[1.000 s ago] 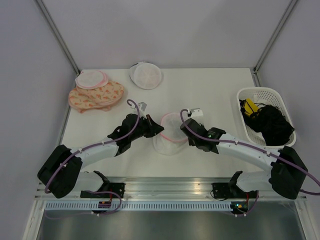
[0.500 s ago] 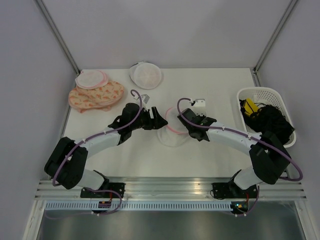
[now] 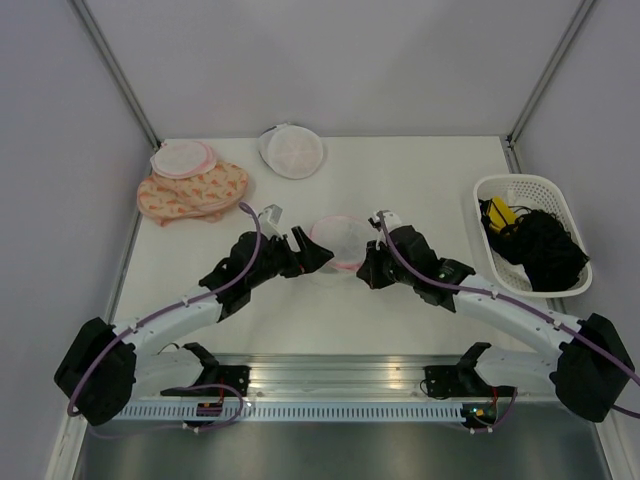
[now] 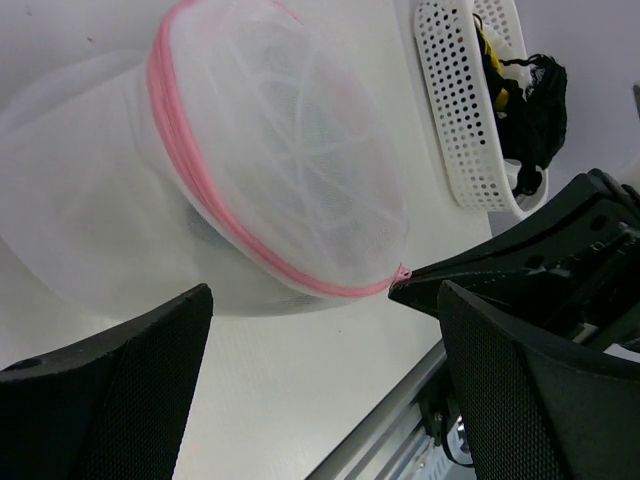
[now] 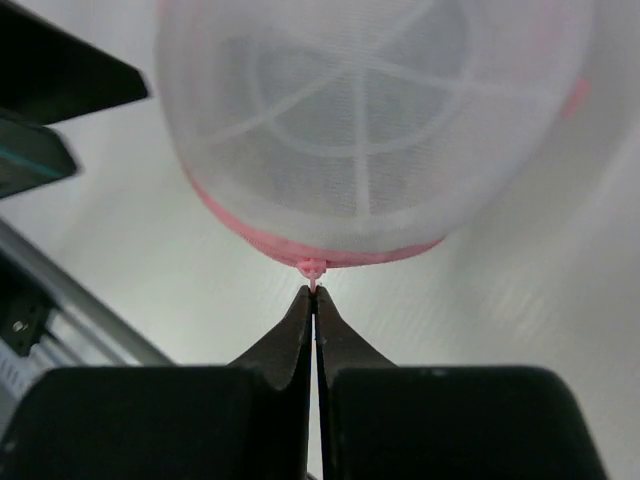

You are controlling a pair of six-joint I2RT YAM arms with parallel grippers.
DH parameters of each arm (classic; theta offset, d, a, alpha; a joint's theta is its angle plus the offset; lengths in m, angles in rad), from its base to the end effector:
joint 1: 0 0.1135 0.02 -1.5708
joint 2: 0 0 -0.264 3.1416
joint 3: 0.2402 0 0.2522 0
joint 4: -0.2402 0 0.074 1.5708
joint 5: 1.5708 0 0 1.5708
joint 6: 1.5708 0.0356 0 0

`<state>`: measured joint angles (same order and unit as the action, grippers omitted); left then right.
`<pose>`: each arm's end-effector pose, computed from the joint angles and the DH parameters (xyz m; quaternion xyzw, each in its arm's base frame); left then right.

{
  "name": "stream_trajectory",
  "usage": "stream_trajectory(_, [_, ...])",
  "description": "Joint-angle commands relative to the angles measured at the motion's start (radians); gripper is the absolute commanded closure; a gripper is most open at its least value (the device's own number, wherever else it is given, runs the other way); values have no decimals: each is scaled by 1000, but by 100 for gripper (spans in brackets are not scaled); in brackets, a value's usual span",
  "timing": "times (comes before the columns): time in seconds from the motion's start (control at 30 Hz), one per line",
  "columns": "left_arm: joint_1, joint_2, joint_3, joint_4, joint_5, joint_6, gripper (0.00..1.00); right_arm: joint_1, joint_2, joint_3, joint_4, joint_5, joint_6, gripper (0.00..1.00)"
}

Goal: Unzip the laundry bag and remove the bra

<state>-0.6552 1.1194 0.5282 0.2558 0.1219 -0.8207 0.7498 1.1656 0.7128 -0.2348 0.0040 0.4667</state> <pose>0.1916 -0.1527 0.2284 -0.0321 0.8138 -0.4257 0.3943 0.1810 0.1683 0.2333 -0.1267 0.8951 0.2427 0.3518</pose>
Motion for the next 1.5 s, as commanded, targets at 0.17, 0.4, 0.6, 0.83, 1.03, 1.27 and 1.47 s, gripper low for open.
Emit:
stream_trajectory(0.17, [-63,137,42,86,5,-106,5,0,0,-3,115,-226,-57,100])
stream_trajectory(0.4, [-66,241,55,186,-30,-117,57,2,25,5,74,-228,-71,100])
stream_trajectory(0.6, [-66,261,70,178,-47,-117,97,2,-1,22,-61,-56,-65,99])
stream_trajectory(0.83, [-66,235,53,164,-76,-120,98,2,9,22,-198,142,6,100])
stream_trajectory(1.03, [-66,191,24,186,-102,-113,17,2,22,42,-262,250,49,100])
stream_trajectory(1.27, [-64,90,-45,120,-312,-49,0,0,65,54,-321,395,115,100])
stream_trajectory(1.47, [-63,68,-129,109,-435,-78,0,0,120,43,-301,416,133,100])
